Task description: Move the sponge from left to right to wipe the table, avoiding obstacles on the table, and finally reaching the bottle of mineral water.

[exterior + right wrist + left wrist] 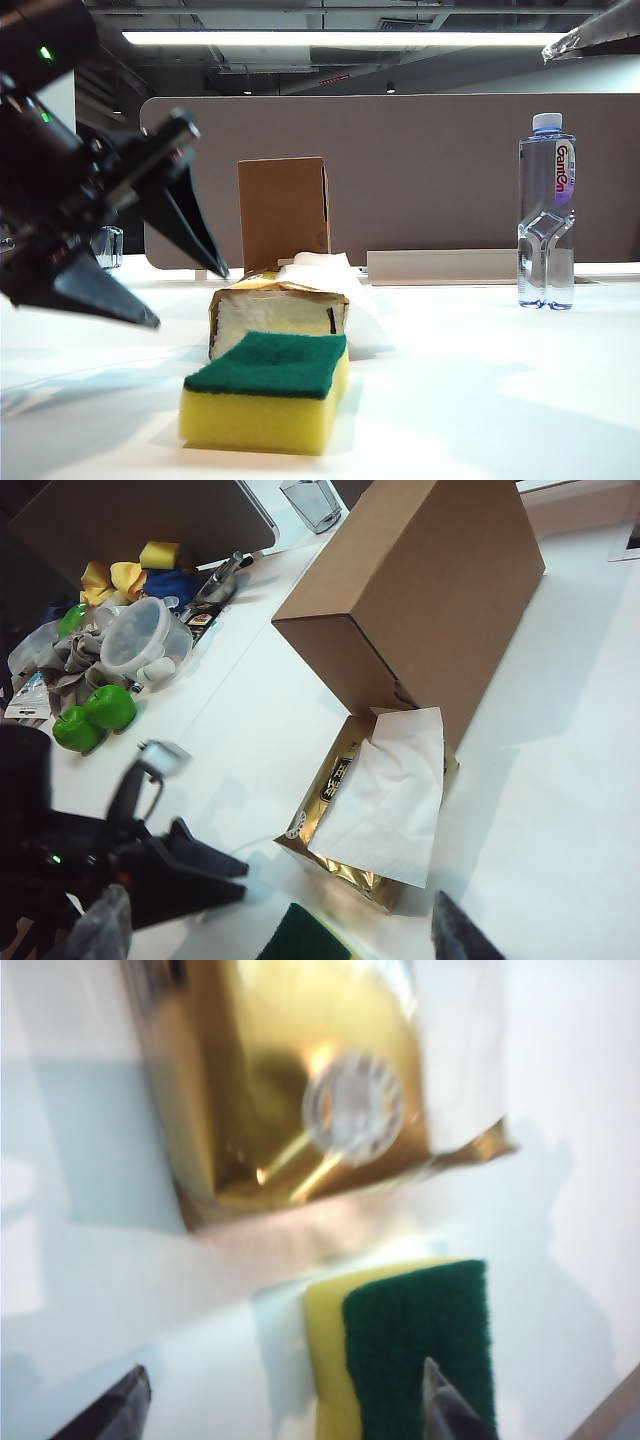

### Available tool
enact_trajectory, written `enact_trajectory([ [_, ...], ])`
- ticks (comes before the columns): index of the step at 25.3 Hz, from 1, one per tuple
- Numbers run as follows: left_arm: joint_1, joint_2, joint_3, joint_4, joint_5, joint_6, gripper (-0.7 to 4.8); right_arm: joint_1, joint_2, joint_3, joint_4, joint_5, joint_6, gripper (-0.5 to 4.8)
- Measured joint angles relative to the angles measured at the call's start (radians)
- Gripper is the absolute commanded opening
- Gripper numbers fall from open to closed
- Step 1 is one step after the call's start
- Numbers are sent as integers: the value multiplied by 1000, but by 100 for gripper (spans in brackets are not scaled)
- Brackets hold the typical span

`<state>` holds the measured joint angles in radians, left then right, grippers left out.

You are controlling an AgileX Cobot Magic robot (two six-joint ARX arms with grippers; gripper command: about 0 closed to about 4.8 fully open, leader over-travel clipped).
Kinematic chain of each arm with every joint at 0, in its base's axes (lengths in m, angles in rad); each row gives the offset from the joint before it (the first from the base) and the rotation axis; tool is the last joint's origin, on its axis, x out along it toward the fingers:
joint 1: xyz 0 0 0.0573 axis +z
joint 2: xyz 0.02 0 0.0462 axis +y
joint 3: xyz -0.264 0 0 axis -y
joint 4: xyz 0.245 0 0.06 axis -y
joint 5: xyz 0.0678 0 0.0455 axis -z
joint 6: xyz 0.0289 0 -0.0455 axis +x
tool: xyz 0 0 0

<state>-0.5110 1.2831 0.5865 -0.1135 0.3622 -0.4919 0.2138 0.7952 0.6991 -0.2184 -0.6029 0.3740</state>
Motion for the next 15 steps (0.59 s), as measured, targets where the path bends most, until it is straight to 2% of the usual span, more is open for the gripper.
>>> enact_trajectory([
  [4,22,-82,84,-108,-54,108,347,0,0,0,0,0,0,387],
  [5,21,-89,122,-168,-107,162,347,0,0,0,0,0,-2,387],
  [7,21,-93,159,-212,-171,215,347,0,0,0,0,0,-2,387],
  [11,28,-101,217,-220,-306,306,347,0,0,0,0,1,-5,388],
  [15,78,-120,266,-219,-340,399,347,0,0,0,0,0,-5,387],
])
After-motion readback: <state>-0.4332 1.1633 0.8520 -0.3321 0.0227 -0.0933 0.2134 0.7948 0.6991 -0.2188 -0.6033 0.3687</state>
